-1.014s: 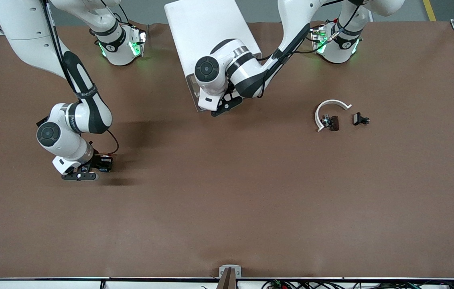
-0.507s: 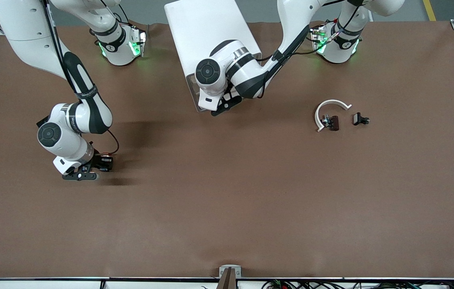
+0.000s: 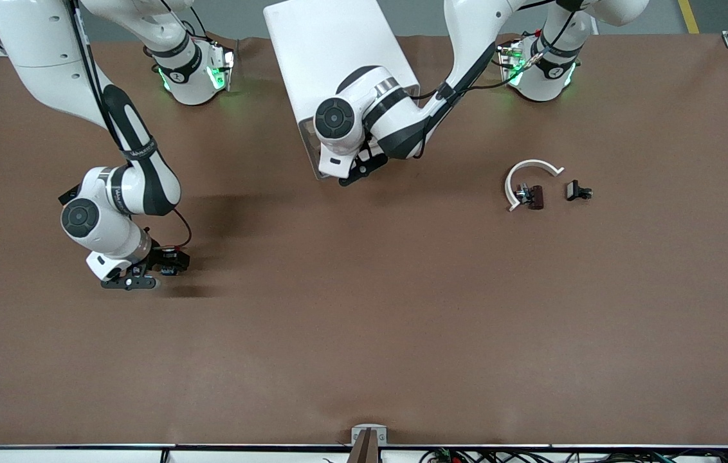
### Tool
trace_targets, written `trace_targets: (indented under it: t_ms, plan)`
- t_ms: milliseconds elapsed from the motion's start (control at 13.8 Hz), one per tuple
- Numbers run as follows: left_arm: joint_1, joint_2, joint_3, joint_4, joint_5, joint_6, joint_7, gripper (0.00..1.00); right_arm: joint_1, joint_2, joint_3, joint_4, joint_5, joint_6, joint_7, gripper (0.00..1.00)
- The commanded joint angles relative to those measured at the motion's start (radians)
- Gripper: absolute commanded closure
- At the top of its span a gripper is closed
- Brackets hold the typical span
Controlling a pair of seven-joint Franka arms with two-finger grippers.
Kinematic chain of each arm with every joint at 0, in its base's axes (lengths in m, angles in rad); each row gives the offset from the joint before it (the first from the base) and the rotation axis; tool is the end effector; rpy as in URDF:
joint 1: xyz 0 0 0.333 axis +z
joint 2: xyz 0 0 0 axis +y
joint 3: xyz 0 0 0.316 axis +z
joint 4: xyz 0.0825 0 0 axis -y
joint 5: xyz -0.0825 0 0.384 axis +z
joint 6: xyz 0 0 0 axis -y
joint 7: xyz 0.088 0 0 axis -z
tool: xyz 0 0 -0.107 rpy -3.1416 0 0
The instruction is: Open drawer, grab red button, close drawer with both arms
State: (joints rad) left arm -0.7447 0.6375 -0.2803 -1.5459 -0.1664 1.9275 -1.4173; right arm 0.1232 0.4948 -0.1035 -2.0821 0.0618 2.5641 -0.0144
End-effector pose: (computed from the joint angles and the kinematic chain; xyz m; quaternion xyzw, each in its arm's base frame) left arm 0.3633 -0.5703 0.2750 -0.9497 -0.2439 0.1888 0.0550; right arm 0.5847 0.0105 0.1851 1.0000 -0.0029 -0.0046 0.0078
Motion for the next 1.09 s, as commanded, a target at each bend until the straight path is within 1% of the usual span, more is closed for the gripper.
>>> trace_targets:
  t_ms: [0, 217, 362, 507, 652, 797, 869, 1014]
  plan:
    - [0.019, 0.005, 0.006, 0.036, 0.011, 0.001, 0.003, 0.0, -0.022, -0.045, 0.013, 0.034, 0.007, -0.1, -0.019, 0.0]
    - [0.077, -0.004, 0.013, 0.046, 0.111, 0.001, 0.027, 0.0, -0.027, -0.108, 0.008, 0.083, 0.006, -0.243, -0.025, 0.0]
    - [0.139, -0.031, 0.01, 0.038, 0.117, -0.016, 0.137, 0.0, -0.04, -0.143, 0.008, 0.138, 0.006, -0.358, -0.025, 0.0]
    - [0.209, -0.073, 0.01, 0.036, 0.12, -0.082, 0.24, 0.0, -0.047, -0.2, 0.005, 0.198, -0.003, -0.505, -0.029, 0.0]
    - [0.287, -0.134, 0.009, 0.033, 0.12, -0.174, 0.404, 0.0, -0.056, -0.237, 0.004, 0.297, -0.008, -0.696, -0.03, 0.0]
    - [0.382, -0.212, 0.007, 0.032, 0.12, -0.308, 0.593, 0.0, -0.069, -0.245, 0.002, 0.431, -0.011, -0.893, -0.03, 0.0]
    - [0.428, -0.246, 0.006, 0.03, 0.12, -0.355, 0.673, 0.0, -0.071, -0.245, 0.001, 0.497, -0.023, -0.98, -0.029, 0.0]
    - [0.526, -0.315, 0.006, 0.026, 0.12, -0.418, 0.809, 0.0, -0.071, -0.245, 0.002, 0.604, -0.074, -1.106, -0.027, 0.0]
